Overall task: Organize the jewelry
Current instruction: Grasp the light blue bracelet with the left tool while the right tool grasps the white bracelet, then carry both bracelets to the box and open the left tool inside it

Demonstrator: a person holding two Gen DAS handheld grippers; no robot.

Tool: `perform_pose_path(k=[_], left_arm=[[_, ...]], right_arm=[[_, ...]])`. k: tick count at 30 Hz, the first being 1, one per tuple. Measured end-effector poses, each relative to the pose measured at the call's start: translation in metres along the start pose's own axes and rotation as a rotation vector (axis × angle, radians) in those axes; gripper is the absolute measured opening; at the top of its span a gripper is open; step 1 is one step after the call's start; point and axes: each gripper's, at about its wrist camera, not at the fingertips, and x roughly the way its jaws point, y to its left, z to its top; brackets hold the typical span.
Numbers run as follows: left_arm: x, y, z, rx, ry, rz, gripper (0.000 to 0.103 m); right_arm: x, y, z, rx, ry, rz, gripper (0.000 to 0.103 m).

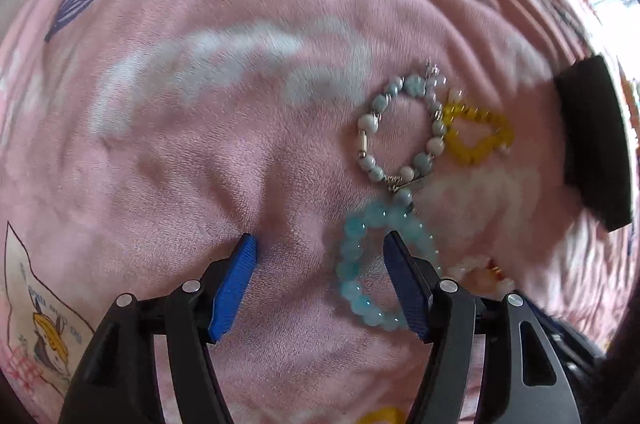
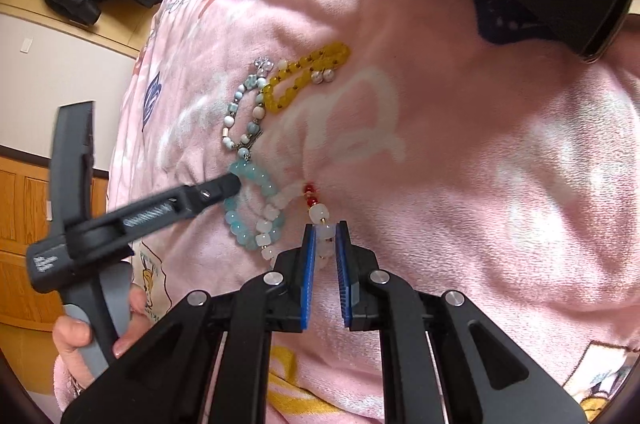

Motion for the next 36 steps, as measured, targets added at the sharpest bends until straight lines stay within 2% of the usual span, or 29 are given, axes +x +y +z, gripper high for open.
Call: perform_pose_path(k=[1, 4, 7, 11, 16, 26, 36], left_arm=[[0.002, -0.001, 0.000, 0.007, 0.003, 0.034, 0.052], [0.003, -0.003, 0.001, 0.001, -0.001, 0.054, 0.037], [0.001, 0.002, -0.002, -0.029, -0.009, 0.052, 0.026], [-0.005, 0.012, -0.003, -0.062, -0.017, 0.035, 0.018], [-0.018, 0.020, -0.012, -0.064, -0.048, 0.018, 0.013], [-0.049, 0.006, -0.030, -0.046, -0.091, -0.006, 0.013], [-0.080, -0.036, -0.045, 0.040, -0.168, 0.045, 0.013]], right_arm=[[-0.001, -0.001, 0.000, 0.000, -0.002, 0.000, 0.011], [-0.007, -0.004, 0.000, 0.002, -0.013, 0.001, 0.011], [-0.012, -0.004, -0.001, -0.001, -0.020, 0.002, 0.011], [-0.023, -0.002, -0.004, -0.015, -0.035, 0.002, 0.011], [-0.040, 0.006, -0.007, -0.043, -0.064, 0.011, 0.011], [-0.075, 0.017, -0.014, -0.080, -0.122, 0.033, 0.011], [-0.116, 0.022, -0.026, -0.098, -0.195, 0.084, 0.011]])
